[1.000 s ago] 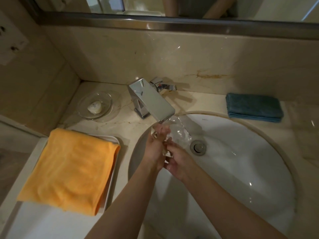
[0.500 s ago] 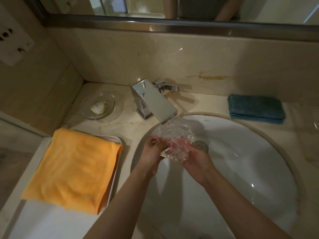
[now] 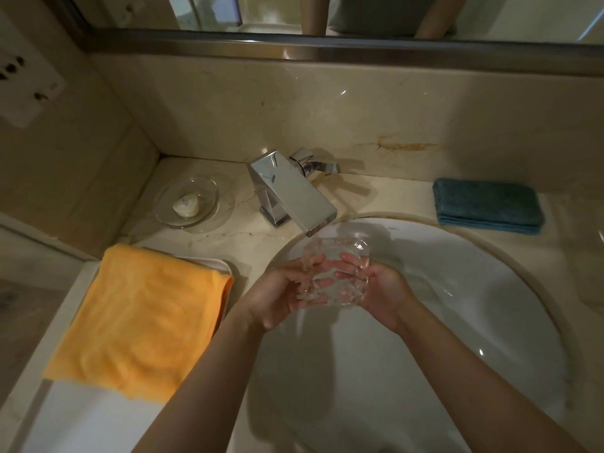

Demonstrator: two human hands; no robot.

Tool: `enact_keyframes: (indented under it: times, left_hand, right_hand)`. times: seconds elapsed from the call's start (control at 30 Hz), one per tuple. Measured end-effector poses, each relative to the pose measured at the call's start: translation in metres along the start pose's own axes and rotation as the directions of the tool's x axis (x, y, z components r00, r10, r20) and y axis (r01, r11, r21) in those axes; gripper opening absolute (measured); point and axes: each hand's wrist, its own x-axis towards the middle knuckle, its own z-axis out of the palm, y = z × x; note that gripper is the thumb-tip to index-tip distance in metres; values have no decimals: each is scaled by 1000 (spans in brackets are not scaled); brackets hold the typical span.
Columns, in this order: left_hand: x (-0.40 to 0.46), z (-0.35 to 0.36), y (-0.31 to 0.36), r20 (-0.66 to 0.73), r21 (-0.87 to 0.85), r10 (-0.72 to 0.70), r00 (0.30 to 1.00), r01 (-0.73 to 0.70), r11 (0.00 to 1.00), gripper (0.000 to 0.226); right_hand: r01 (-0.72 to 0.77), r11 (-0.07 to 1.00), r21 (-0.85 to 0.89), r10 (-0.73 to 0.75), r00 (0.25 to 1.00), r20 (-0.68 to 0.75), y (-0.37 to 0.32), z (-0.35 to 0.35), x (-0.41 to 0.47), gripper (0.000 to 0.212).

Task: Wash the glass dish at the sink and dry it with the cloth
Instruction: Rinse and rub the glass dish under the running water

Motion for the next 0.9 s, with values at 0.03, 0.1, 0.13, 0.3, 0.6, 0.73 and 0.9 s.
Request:
enact_keyframes:
  times: [0.03,0.1,0.13,0.3,0.6,0.73,0.9]
  left_hand:
    - [0,-1,0,12,-32,-12,1000,12,999,37]
    - [-1,-2,0,23,-71,-31,999,32,997,46]
    - [-1,-3,1,19,-69,-36,999,38,997,47]
    - [-1,-2,4,29,75,-2,1000,0,997,35]
    - [6,15,-1,-301,281,261,917,-176,943,5]
    - [8,23,-1,-367,286,265,892,-163,944,5]
    - [10,32,0,-384,201,154,910,-80,976,7]
  right_hand:
    - [4,1000,-20,-5,1000,-7,-1,1,1,34]
    - [3,999,-34,-3,1000,1,-2,2,3,36]
    - [-7,1000,-30,7,1000,12,-3,2,3,37]
    - [-38,999,1,38,999,22,-2,3,2,50]
    - [-94,765,-637,59,995,-76,-24,4,-4,68]
    - [-20,661,-750,-161,972,-168,-68,23,-7,57]
    - [205,606,-769,-321,947,0,-115,69,-7,55]
